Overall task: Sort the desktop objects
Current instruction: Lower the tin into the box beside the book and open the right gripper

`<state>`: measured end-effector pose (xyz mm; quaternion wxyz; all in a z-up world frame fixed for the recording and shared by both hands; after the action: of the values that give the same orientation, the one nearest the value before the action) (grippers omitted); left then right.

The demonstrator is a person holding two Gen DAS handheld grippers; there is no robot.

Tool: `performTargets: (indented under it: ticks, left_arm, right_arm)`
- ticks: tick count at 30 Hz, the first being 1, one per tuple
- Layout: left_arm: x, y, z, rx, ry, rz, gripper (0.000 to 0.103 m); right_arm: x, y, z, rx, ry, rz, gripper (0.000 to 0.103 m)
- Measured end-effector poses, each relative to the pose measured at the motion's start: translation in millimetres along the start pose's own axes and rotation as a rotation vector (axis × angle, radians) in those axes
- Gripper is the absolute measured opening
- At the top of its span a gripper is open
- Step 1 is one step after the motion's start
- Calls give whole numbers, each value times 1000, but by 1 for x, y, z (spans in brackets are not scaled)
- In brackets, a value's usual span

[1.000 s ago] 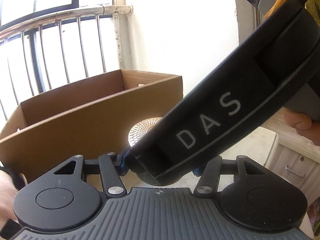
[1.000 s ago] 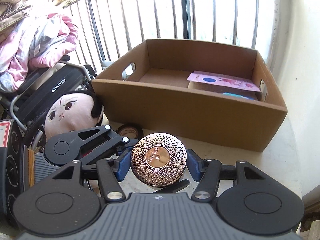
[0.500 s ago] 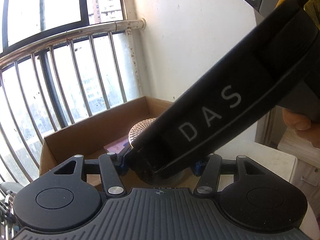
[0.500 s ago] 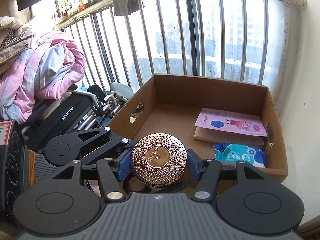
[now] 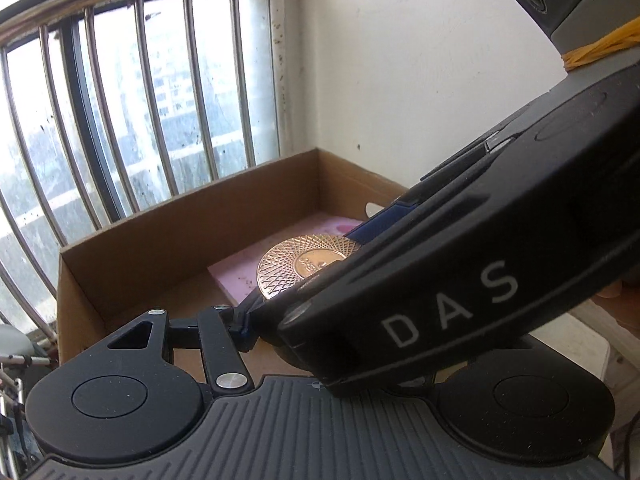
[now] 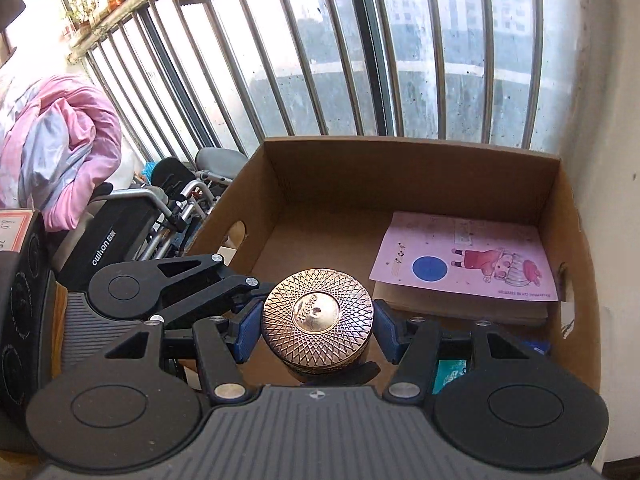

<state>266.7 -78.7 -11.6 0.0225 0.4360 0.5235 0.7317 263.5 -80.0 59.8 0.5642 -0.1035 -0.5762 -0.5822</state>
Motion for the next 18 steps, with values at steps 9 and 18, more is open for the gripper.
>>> performTargets:
  ticks: [9, 18]
  left_arm:
    - [-71, -14, 32, 38, -76, 220, 56]
    - [-93, -25, 40, 54, -149, 339, 71]
  right_arm:
    - [-58, 1, -32, -108, 60, 160, 61]
    - [-95, -10, -50, -85, -9, 262, 61]
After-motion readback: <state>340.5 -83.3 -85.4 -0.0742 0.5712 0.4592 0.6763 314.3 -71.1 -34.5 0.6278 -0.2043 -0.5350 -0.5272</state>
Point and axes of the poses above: each gripper's, at about its wrist camera, not at the fingertips, and x roughly against the way its jaws point, z to its left, y to its top, the point moved 8 cm from there along -x, roughly the way its jaws point, and after that the axes turned 4 degrees about -x, right-handed, at the moved point
